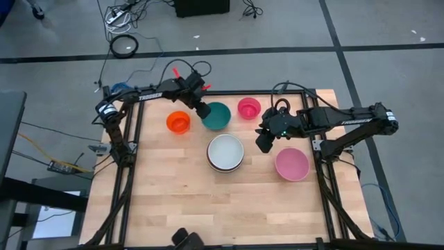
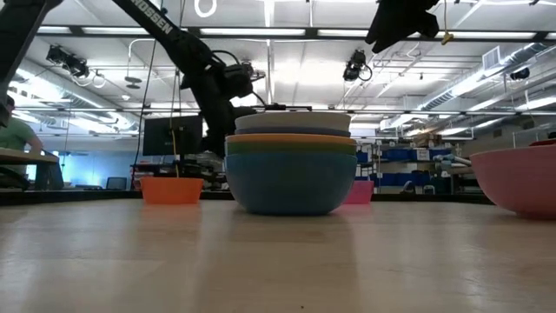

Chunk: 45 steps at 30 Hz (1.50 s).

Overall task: Nest bowls inside each other
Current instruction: Stack the green bowl on top of the white bowl

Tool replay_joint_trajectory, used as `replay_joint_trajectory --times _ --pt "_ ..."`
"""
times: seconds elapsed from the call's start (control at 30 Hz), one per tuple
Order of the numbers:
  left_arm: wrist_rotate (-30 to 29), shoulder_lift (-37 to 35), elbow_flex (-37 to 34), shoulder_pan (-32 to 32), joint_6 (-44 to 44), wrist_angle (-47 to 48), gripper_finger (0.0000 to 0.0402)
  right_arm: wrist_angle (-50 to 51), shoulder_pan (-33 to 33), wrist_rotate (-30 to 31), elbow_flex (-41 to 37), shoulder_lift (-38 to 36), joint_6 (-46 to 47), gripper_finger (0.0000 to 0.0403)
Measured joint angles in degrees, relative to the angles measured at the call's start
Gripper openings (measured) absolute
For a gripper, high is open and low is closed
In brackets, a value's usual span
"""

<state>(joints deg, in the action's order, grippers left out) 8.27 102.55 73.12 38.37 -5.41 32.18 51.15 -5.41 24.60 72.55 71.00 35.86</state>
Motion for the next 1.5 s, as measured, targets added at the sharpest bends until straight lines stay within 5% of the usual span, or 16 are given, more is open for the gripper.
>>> replay_joint_trajectory --times 0.43,0.7,1.1,1.5 --pt "-0.52 3.89 -0.02 -0.22 -0.23 -2.59 0.016 0.08 0.0 -0.03 0.0 0.0 0.02 0.0116" --pt "-0.18 4.1 -0.02 -0.24 0.42 -2.47 0.0016 0.1 0.0 -0.07 0.0 0.0 0.0 0.0116" --pt "2.58 1.63 5.85 0.2 1.58 -0.99 0.0007 1.43 0.0 -0.06 0.0 0.0 0.06 0.0114" --pt "1.89 -7.31 19.96 -9.69 6.34 19.38 0.0007 8.92 -0.55 4.4 0.0 0.0 4.63 0.0113"
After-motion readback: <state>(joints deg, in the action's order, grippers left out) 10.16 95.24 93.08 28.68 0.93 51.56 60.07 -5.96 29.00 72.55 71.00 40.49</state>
